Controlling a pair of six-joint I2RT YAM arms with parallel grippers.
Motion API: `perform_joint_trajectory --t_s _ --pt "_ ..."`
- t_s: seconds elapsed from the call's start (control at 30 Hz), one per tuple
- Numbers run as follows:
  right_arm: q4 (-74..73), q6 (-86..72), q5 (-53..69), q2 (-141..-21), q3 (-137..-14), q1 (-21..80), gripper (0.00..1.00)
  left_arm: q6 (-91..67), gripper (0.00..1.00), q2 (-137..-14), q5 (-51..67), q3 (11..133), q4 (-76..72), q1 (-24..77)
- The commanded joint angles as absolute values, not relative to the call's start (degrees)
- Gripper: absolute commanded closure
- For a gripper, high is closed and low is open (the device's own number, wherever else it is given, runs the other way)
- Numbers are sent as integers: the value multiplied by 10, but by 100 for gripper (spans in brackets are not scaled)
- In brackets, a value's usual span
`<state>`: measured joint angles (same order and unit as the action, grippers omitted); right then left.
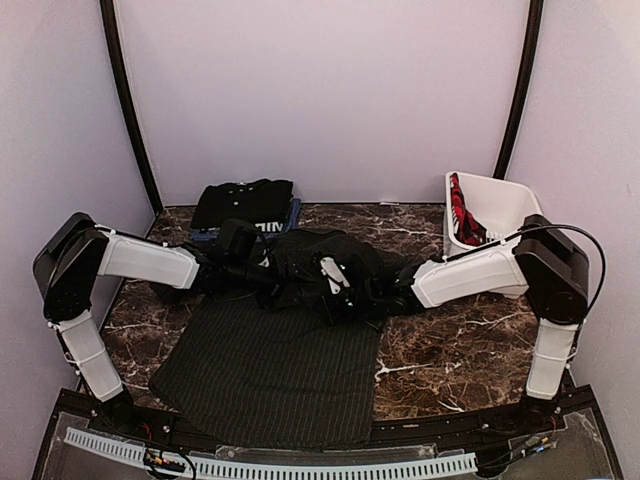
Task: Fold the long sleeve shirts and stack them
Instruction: Pass from the right arm to the left
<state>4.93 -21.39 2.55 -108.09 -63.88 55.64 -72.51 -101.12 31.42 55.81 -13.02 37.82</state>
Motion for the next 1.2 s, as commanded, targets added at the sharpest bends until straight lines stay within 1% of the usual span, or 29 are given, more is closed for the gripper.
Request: perform_joint_trajectory --t_s 0.0,0.2,0.43,0.5,0.57,0.6,0.63,0.67,0.73,0.77,0.8,0.83,0.87,0.97,1.07,1.17 --pt "60 -179 -43 -1092 -645 579 100 -720 34 -1007 318 559 -113 376" --pt "74 -152 -71 -1092 -635 593 100 -714 35 -1042 308 571 -99 376" --pt "85 -132 -75 -1096 -628 600 100 -722 41 -1079 300 583 -104 376" --pt "83 -130 -70 -1096 -630 600 100 -723 47 -1086 300 586 -109 376" --pt "82 -128 -70 -1093 -630 600 100 -722 57 -1091 301 591 -116 376" --pt "81 -128 -71 -1090 -631 600 99 -720 68 -1093 302 595 -118 376" --pt "78 -127 -72 -1086 -633 600 99 -714 74 -1096 303 602 -118 376" --pt "72 -127 -72 -1084 -636 599 97 -710 86 -1097 304 607 -114 376" --pt "53 -133 -75 -1074 -647 596 91 -693 98 -1097 304 626 -100 376" --pt "45 -140 -74 -1066 -650 593 84 -675 99 -1094 300 644 -91 376" --pt "39 -147 -72 -1055 -651 587 73 -663 100 -1092 291 654 -72 376" --pt "36 -155 -72 -1039 -647 578 66 -640 100 -1085 285 673 -62 375" --pt "32 -165 -73 -1022 -643 571 60 -627 100 -1077 272 684 -44 375" --pt "21 -189 -69 -962 -623 543 51 -557 100 -1058 247 738 -11 373" --pt "6 -206 -79 -903 -605 521 48 -501 100 -1047 240 810 41 373" --pt "-29 -229 -114 -869 -598 496 46 -443 100 -1036 231 857 89 373"
